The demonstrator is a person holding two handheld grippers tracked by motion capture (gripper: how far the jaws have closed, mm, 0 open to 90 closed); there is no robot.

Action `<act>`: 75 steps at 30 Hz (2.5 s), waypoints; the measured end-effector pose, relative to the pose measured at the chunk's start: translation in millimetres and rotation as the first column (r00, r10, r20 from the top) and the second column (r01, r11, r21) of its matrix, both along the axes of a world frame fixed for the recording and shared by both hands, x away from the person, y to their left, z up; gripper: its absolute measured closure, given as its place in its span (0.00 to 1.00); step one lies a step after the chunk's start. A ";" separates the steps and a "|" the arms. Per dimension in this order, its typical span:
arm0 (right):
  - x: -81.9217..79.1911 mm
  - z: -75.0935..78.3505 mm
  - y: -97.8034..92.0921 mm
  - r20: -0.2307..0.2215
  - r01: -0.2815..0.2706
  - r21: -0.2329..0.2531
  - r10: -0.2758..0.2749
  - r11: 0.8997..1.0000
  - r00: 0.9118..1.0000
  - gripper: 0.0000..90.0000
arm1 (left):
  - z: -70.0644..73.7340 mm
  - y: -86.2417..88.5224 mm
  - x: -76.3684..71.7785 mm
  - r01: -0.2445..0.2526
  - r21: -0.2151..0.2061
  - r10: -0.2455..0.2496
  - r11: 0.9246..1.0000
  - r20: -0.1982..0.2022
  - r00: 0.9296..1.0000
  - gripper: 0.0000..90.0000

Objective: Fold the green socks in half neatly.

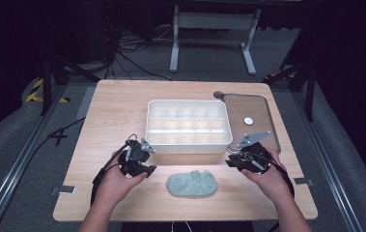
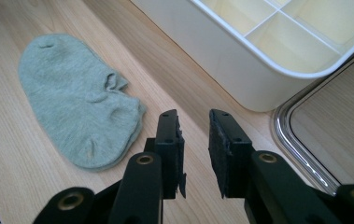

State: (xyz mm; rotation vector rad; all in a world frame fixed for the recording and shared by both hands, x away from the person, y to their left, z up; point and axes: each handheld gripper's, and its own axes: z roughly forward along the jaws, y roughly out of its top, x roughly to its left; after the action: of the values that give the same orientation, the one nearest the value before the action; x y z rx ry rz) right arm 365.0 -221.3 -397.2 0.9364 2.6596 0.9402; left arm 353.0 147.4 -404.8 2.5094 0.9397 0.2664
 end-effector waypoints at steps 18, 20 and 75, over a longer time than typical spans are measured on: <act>-6.6 1.2 7.4 0.000 -0.039 0.028 0.039 0.999 0.999 0.84 | 20.4 -8.9 -10.7 0.042 -0.075 -0.044 0.996 -0.025 0.999 0.63; -8.4 1.2 11.0 0.007 -0.052 0.024 0.052 0.998 0.999 0.84 | 19.7 -11.7 -10.5 0.045 -0.064 -0.047 0.997 -0.034 0.998 0.63; -48.6 -60.8 109.1 -0.058 -0.278 -0.027 0.276 0.960 0.959 1.00 | -20.2 -49.5 -7.2 0.027 -0.045 -0.036 0.999 -0.216 0.976 0.63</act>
State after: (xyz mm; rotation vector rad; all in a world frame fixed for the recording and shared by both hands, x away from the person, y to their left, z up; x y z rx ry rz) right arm 316.4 -112.2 -458.0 0.5978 2.8961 0.9285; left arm 345.8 97.9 -424.9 2.5485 0.9755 -0.0382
